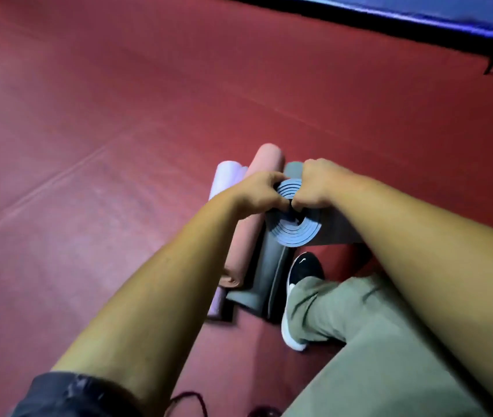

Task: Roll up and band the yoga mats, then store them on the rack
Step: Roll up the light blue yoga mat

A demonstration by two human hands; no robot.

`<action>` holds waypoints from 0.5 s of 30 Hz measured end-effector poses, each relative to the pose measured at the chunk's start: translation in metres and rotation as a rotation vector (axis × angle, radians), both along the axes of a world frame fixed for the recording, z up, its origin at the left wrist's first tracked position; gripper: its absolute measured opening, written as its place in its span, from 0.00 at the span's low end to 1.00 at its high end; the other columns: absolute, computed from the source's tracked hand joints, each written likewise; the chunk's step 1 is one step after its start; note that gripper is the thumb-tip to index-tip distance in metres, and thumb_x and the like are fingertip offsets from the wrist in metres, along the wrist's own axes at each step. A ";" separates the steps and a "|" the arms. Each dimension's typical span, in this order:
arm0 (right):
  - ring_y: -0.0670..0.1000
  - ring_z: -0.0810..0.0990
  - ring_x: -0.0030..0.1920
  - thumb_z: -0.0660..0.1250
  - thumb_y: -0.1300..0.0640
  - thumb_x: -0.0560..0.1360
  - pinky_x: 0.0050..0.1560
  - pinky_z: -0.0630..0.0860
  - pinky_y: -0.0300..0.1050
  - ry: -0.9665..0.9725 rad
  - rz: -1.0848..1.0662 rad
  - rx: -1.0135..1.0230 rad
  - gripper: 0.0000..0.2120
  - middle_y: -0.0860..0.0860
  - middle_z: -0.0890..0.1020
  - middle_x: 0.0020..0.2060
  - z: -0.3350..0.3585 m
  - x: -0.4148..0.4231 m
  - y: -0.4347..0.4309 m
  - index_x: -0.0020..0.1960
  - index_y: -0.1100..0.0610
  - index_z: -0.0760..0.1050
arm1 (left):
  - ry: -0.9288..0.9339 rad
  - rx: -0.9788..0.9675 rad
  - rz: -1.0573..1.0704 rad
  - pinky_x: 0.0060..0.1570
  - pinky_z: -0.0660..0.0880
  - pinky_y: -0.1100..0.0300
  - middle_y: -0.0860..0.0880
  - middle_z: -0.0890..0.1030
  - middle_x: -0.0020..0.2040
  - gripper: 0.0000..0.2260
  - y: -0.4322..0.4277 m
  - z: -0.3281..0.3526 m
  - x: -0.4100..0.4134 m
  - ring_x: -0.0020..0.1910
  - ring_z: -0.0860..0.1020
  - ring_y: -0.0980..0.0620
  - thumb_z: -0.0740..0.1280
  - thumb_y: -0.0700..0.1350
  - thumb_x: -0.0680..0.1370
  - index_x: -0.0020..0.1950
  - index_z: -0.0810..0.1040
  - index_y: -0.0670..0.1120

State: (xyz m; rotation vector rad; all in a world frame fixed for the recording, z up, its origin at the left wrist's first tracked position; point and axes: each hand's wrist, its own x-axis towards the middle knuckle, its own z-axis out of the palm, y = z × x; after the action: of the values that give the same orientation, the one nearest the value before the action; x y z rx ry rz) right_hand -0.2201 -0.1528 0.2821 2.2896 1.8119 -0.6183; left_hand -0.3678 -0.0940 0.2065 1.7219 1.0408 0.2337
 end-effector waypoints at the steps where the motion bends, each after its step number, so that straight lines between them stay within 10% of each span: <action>1: 0.55 0.81 0.39 0.80 0.49 0.65 0.33 0.72 0.43 -0.017 0.041 -0.047 0.17 0.53 0.82 0.41 -0.007 -0.020 0.001 0.46 0.55 0.79 | -0.015 -0.040 0.012 0.59 0.84 0.47 0.44 0.88 0.52 0.20 -0.005 -0.010 -0.019 0.52 0.87 0.47 0.77 0.32 0.69 0.60 0.84 0.43; 6: 0.56 0.81 0.42 0.78 0.45 0.63 0.41 0.75 0.44 -0.099 0.201 -0.162 0.18 0.52 0.81 0.40 -0.049 -0.117 0.000 0.44 0.56 0.78 | -0.101 -0.241 0.121 0.64 0.80 0.36 0.39 0.86 0.55 0.24 -0.035 -0.071 -0.109 0.56 0.85 0.40 0.73 0.33 0.65 0.60 0.81 0.42; 11: 0.61 0.76 0.67 0.74 0.41 0.70 0.61 0.74 0.54 -0.130 0.337 -0.119 0.28 0.57 0.76 0.65 -0.105 -0.180 -0.023 0.68 0.46 0.76 | -0.264 -0.549 0.242 0.65 0.76 0.35 0.31 0.81 0.62 0.30 -0.065 -0.133 -0.183 0.63 0.81 0.32 0.70 0.29 0.70 0.73 0.76 0.41; 15: 0.61 0.72 0.67 0.70 0.44 0.73 0.61 0.71 0.55 -0.188 0.454 -0.145 0.26 0.56 0.73 0.65 -0.135 -0.206 -0.039 0.70 0.48 0.74 | -0.392 -0.800 0.373 0.61 0.78 0.57 0.47 0.85 0.57 0.27 -0.089 -0.158 -0.219 0.58 0.81 0.49 0.62 0.32 0.70 0.69 0.79 0.41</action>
State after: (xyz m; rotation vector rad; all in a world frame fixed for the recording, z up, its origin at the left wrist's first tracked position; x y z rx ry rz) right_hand -0.4263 -0.1918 0.1468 1.6958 2.0195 -0.4239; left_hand -0.5866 -0.1831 0.0490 0.7234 0.9682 0.3204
